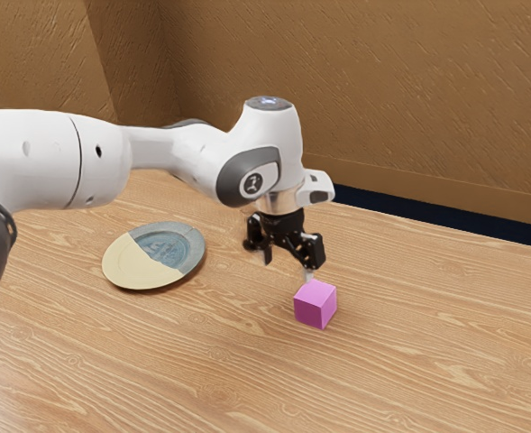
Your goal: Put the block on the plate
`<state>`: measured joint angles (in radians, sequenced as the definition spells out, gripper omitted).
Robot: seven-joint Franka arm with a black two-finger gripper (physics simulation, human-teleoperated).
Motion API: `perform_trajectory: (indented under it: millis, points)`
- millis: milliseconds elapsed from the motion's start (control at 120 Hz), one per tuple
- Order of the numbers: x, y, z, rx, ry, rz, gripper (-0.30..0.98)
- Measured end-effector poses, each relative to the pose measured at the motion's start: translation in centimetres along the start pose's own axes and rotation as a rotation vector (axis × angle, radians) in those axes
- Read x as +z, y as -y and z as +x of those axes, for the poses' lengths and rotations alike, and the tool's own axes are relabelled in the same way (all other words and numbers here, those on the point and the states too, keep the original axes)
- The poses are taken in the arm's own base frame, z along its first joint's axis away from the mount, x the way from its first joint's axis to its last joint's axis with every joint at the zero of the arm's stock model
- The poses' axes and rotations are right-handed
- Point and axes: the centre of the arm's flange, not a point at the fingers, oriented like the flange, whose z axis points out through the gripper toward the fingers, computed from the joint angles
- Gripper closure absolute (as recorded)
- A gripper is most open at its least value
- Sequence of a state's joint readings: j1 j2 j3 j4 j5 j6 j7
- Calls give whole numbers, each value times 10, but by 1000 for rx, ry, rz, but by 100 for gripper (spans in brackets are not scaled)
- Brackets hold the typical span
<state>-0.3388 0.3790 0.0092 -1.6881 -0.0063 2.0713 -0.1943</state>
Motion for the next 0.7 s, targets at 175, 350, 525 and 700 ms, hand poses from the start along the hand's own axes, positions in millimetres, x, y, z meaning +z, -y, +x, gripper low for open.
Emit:
perform_trajectory:
  millis: [175,350,525,700]
  points:
    - [17,-12,19,-14,-2,-6,0]
    - [36,-22,32,-22,6,-11,0]
    - [50,-32,42,-21,9,-18,0]
    - [64,-31,46,-28,24,-30,0]
